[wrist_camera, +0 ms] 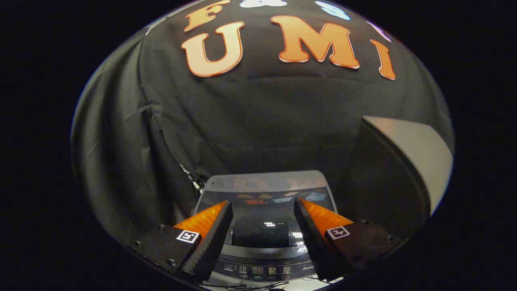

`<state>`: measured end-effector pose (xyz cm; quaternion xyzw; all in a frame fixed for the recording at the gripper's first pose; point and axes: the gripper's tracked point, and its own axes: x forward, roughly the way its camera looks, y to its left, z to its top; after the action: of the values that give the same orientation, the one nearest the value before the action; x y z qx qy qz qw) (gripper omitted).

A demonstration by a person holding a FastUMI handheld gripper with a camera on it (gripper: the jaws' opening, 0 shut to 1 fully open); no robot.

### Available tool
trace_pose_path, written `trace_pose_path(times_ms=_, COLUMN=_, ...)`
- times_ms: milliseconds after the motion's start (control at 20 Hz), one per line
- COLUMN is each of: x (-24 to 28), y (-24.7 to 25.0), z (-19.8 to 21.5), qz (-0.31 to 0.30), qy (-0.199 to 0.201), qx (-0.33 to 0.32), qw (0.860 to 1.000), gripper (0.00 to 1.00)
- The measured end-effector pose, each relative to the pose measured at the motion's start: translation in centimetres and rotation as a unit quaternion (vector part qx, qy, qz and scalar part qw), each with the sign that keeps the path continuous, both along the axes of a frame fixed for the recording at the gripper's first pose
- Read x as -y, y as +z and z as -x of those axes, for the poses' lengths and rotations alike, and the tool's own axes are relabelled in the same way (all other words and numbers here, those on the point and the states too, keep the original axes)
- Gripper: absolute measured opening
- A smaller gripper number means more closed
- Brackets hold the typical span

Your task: Put the clothes into the washing machine and then close the washing machine lid.

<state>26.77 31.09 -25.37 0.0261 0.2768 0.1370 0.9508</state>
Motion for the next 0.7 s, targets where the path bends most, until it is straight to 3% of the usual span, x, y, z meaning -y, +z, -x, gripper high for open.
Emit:
trace_pose_path(times_ms=400, x=6.8, y=15.8, z=4.7, qz=0.005, qy=-0.020, qx=0.130, qw=0.991, gripper=0.98)
trace_pose_path(times_ms=700, x=14.4, y=23.4, z=8.5, qz=0.017, qy=-0.063, qx=0.200, qw=0.978, gripper=0.98)
